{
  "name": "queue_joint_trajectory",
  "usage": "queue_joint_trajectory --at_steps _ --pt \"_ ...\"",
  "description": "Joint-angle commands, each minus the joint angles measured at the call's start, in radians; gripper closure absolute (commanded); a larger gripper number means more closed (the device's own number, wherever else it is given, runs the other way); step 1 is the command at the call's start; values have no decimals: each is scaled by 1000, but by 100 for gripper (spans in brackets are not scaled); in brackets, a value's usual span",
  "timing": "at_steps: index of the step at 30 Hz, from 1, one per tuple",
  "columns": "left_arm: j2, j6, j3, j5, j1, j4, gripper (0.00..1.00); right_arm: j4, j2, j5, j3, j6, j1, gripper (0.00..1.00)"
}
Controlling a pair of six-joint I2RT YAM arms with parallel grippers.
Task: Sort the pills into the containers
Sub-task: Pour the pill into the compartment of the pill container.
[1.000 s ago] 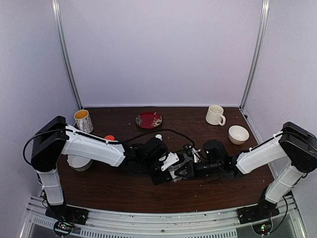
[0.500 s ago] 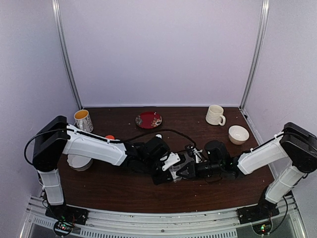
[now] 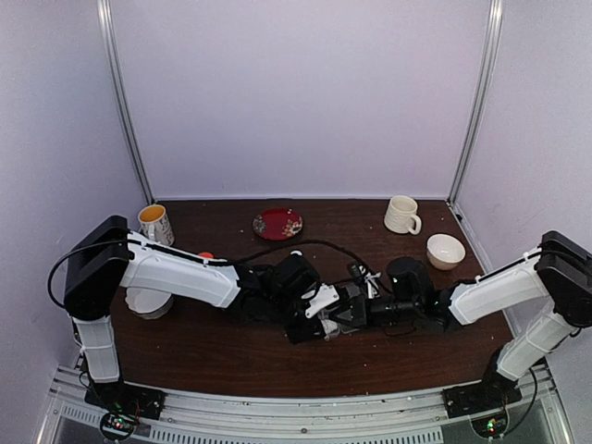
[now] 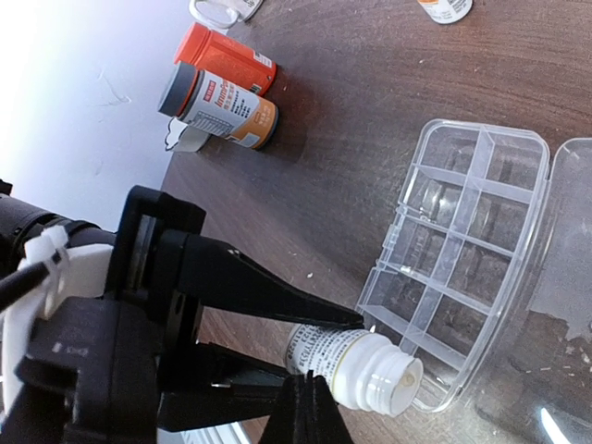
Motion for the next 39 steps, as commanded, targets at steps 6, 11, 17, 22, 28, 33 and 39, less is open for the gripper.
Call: queue_joint_trajectory --at_steps 6,11,17,22,28,33,39 --pt "19 13 20 8 -5 19 100 -70 111 -13 39 -12 -4 100" --pt "19 13 19 9 -5 17 100 -43 49 -8 22 -10 -7 100" --pt "17 11 15 5 -5 19 100 -2 -31 -8 8 8 -7 100" --pt "16 11 12 8 -4 22 100 65 6 -23 -4 43 -6 100" --pt "16 11 15 10 -5 20 100 -29 122 -19 33 21 -7 100" --pt "17 13 15 10 -4 13 100 26 37 -15 14 44 -9 100" --pt "16 14 17 11 -5 11 100 33 -18 -8 13 38 -9 100"
